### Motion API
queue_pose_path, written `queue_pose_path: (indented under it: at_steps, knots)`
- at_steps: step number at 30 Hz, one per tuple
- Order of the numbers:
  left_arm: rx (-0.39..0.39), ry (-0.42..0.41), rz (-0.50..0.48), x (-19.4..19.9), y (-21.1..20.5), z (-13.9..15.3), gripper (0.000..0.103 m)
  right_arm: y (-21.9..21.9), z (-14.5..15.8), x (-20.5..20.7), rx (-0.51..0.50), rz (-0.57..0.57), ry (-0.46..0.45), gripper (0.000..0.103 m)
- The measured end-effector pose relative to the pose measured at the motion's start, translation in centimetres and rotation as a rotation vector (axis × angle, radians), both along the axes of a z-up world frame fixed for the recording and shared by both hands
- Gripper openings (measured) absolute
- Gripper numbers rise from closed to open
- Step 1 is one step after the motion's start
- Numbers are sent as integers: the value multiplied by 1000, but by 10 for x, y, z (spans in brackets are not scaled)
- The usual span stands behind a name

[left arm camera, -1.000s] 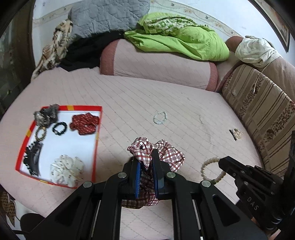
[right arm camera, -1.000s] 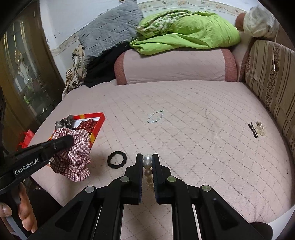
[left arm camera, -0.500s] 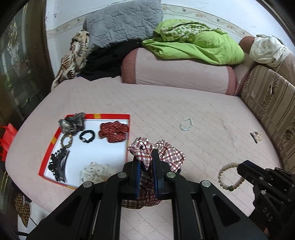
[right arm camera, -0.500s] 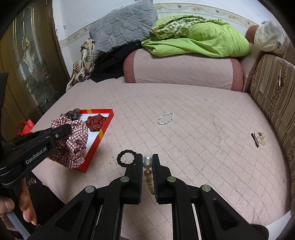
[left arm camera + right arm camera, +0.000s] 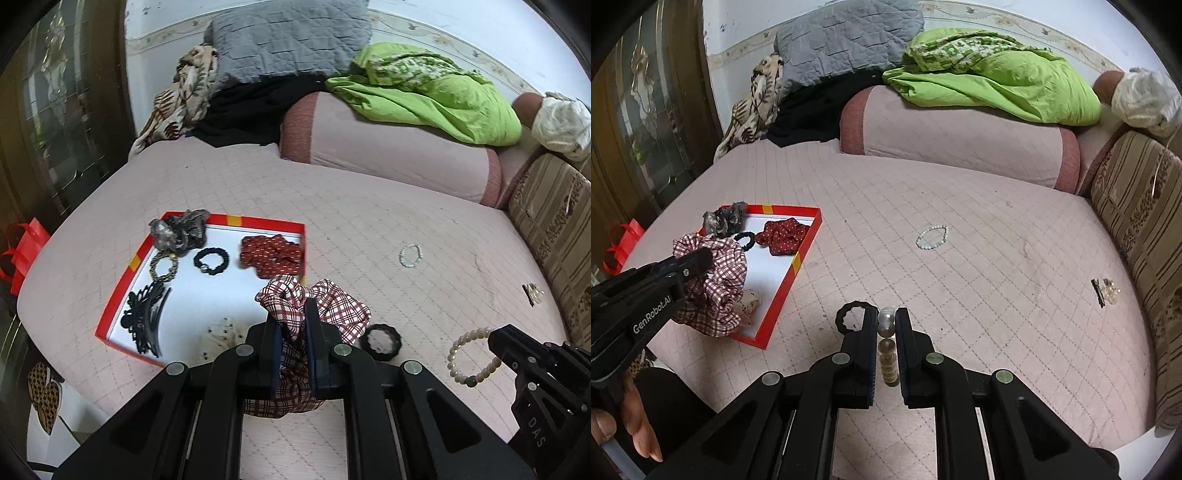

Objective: Organize jewelry
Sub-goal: 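Lift the gingham scrunchie and pearl bracelet and carry both toward the tray, then lower the gingham scrunchie and pearl bracelet into the tray and open both grippers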

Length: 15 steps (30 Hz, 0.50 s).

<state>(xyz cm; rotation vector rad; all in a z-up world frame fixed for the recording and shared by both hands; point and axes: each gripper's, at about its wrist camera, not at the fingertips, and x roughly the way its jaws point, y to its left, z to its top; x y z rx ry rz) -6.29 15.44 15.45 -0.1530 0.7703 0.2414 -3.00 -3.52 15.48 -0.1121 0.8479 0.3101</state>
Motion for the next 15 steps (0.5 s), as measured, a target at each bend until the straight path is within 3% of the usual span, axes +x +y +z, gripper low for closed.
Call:
queue_pose_path:
  at_steps: [15]
  knots:
    - [21,4,119,-5,63,-8,11,81,12,12,-60,103,-19,11]
